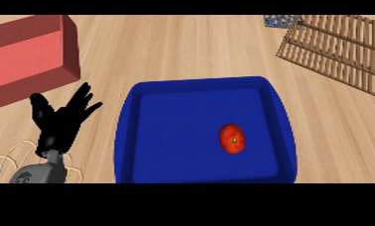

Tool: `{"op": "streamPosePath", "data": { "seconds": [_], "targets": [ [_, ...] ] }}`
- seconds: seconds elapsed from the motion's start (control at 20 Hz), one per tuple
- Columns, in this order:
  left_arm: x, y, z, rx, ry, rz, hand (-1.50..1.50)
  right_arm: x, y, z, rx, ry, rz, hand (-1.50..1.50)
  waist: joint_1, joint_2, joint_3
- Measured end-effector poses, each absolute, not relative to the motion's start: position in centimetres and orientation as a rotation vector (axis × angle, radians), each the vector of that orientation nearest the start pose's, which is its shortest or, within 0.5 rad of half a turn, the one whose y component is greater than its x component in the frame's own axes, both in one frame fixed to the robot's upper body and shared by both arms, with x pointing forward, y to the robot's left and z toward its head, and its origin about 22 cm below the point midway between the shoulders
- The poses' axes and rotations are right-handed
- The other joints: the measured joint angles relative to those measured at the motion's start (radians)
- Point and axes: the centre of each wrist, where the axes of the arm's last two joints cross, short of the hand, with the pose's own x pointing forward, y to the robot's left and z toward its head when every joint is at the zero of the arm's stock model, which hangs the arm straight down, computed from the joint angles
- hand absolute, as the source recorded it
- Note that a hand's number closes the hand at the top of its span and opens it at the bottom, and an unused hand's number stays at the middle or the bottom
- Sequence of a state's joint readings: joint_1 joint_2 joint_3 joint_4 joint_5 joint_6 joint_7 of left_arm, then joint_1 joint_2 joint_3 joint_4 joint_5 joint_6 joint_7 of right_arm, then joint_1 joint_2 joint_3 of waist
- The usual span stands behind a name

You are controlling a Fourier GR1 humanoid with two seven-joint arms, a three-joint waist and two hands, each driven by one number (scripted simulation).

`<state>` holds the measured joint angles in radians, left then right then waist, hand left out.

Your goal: Pick the lemon from the tray and place it in the tiered shelf

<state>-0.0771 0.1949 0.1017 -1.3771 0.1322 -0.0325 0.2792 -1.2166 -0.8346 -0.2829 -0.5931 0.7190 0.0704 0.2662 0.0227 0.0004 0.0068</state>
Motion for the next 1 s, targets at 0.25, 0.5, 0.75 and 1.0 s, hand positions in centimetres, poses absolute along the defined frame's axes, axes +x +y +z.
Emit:
{"op": "streamPosePath", "data": {
  "seconds": [0.25,0.5,0.75,1.0],
  "targets": [
    [25.9,30.0,-1.2,0.095,-1.188,0.031,0.00,39.6,-42.8,34.8,-1.170,-1.396,0.092,-1.50,-0.003,0.000,0.000],
    [25.6,29.8,-1.2,0.085,-1.188,0.027,0.00,39.4,-43.1,35.5,-1.047,-1.489,-0.080,-1.50,-0.004,-0.001,-0.001],
    [25.5,29.8,-1.1,0.087,-1.187,0.029,0.00,38.7,-44.0,36.4,-0.937,-1.562,-0.253,-1.50,-0.005,-0.001,-0.002],
    [25.4,29.6,-1.2,0.087,-1.184,0.036,0.00,37.0,-46.1,37.3,-0.972,-1.598,-0.432,-1.50,-0.006,0.000,-0.002]
  ]
}}
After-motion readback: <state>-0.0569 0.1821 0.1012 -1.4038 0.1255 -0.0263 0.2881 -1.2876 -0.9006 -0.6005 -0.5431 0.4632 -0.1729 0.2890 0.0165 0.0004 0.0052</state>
